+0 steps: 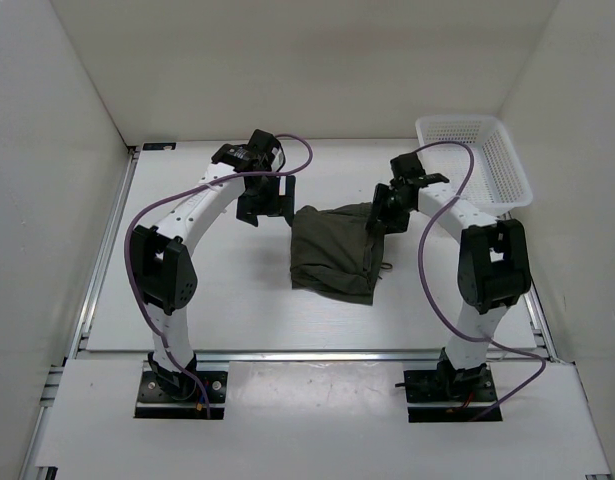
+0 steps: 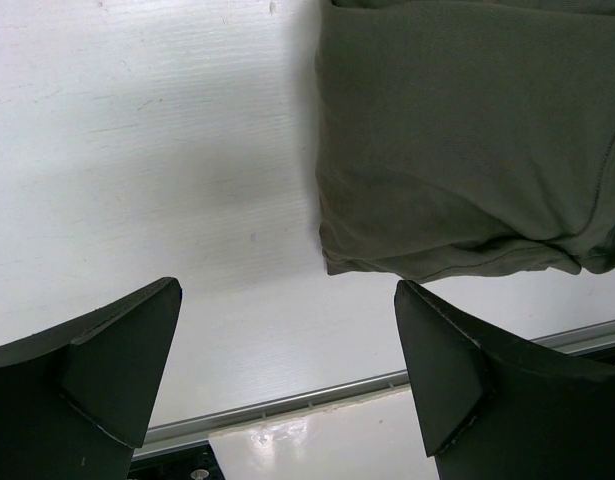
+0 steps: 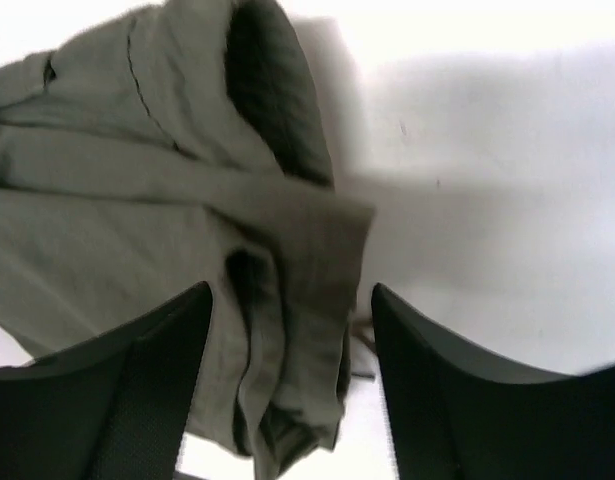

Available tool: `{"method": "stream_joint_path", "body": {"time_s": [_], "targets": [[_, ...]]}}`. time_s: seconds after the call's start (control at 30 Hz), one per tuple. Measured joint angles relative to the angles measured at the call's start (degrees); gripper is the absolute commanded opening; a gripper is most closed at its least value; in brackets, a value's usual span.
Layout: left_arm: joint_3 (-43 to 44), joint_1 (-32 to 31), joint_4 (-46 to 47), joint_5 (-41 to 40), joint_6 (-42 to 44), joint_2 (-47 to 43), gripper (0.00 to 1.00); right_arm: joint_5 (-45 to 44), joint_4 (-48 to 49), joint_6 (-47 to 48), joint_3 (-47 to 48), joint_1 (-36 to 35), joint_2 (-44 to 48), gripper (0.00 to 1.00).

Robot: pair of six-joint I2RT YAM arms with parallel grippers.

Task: Fold and stack the shorts
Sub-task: Fold the shorts

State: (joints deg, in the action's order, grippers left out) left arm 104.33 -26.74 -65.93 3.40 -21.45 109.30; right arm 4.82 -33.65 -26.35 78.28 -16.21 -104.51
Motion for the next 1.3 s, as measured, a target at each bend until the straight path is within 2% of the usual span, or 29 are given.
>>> {"method": "stream_joint_path", "body": {"time_s": [0.03, 0.13, 0.2, 0.23, 0.4, 0.53, 0.57, 0.63, 0.8, 0.93, 1.13, 1.3], "targets": [[0.0, 0.0, 0.0, 0.0, 0.0, 0.0, 0.99, 0.2, 0.3, 0.0, 0.4, 0.0, -0.7, 0.47], [0.0, 0.0, 0.0, 0.0, 0.0, 0.0, 0.99, 0.5, 0.7, 0.1, 0.7, 0.1, -1.5, 0.36], [0.0, 0.0, 0.0, 0.0, 0.0, 0.0, 0.99, 0.7, 0.7, -0.1, 0.7, 0.1, -1.6, 0.39], [0.0, 0.0, 0.0, 0.0, 0.0, 0.0, 0.99, 0.8, 0.7, -0.1, 0.7, 0.1, -1.6, 0.48], [0.0, 0.0, 0.0, 0.0, 0.0, 0.0, 0.99, 0.9, 0.7, 0.0, 1.6, 0.0, -1.9, 0.51], [0.0, 0.0, 0.0, 0.0, 0.0, 0.0, 0.99, 1.0, 0.7, 0.3, 2.6, -0.3, -3.1, 0.24], [0.0, 0.0, 0.0, 0.0, 0.0, 0.0, 0.99, 1.0, 0.7, 0.4, 2.9, -0.3, -3.5, 0.11], [0.0, 0.0, 0.0, 0.0, 0.0, 0.0, 0.99, 1.0, 0.7, 0.5, 3.0, -0.7, -3.8, 0.0], [0.0, 0.0, 0.0, 0.0, 0.0, 0.0, 0.99, 0.0, 0.2, 0.4, 3.3, -1.9, -3.3, 0.0], [0.0, 0.0, 0.0, 0.0, 0.0, 0.0, 0.99, -1.3, -1.9, 0.3, 3.8, -3.6, 1.1, 0.0], [0.0, 0.5, -0.1, -0.3, 0.4, 0.0, 0.99, -2.6, -3.6, 0.3, 12.0, -5.9, 4.5, 0.0], [0.0, 1.3, -0.4, -0.5, 0.5, 0.0, 0.99, -4.0, -4.1, 0.2, 20.8, -5.8, 0.6, 0.0]]}}
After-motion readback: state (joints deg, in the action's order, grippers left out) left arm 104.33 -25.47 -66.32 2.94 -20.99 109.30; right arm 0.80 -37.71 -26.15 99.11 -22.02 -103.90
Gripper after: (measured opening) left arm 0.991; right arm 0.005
